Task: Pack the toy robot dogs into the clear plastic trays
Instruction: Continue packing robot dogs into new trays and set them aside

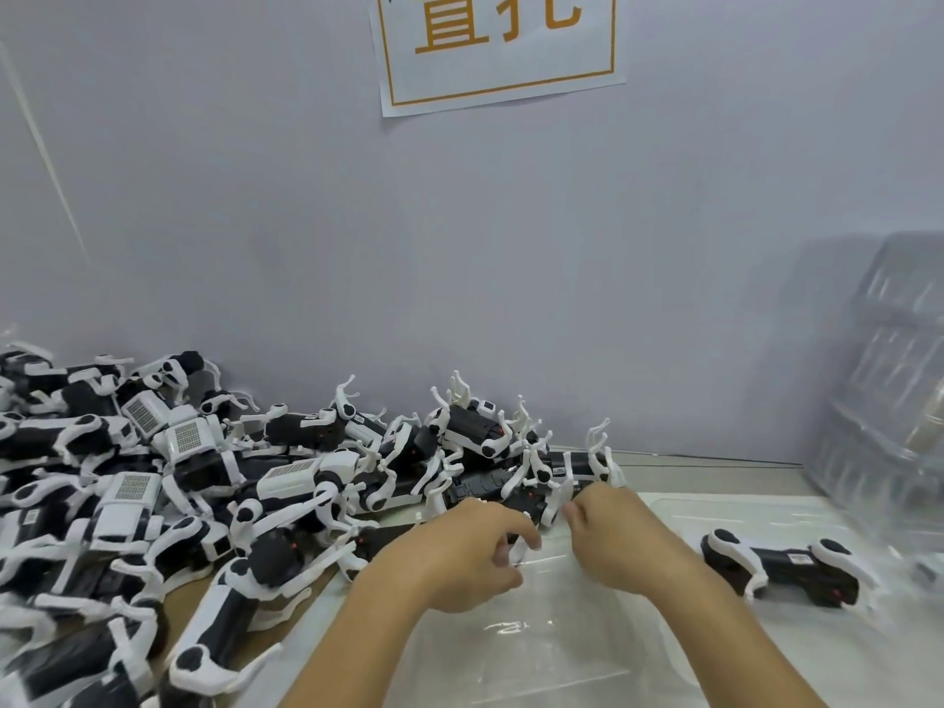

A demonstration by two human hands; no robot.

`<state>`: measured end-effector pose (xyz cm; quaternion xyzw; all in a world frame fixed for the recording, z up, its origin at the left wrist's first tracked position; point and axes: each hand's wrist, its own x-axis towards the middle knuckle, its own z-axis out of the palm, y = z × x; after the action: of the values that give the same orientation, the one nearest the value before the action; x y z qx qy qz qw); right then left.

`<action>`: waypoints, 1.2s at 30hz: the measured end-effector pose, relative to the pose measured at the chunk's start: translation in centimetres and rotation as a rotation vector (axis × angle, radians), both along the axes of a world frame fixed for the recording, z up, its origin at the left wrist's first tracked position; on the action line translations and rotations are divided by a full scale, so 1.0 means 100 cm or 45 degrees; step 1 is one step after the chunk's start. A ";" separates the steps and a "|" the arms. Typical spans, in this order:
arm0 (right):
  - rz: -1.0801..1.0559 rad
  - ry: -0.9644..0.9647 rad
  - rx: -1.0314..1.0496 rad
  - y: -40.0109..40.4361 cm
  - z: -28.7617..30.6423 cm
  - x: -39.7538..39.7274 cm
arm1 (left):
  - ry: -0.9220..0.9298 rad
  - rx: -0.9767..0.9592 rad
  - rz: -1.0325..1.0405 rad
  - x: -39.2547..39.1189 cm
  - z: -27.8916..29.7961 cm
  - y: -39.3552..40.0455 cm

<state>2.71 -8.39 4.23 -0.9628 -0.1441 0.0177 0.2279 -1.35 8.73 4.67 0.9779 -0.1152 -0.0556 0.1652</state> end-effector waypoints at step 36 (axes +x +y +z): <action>0.183 0.824 2.392 -0.025 0.075 -0.023 | -0.679 -1.260 0.081 -0.013 0.066 0.000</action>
<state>0.45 -10.92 11.75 -0.3293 -0.0885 0.1721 0.9242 -2.68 8.76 11.27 0.7671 -0.1358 0.2593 0.5708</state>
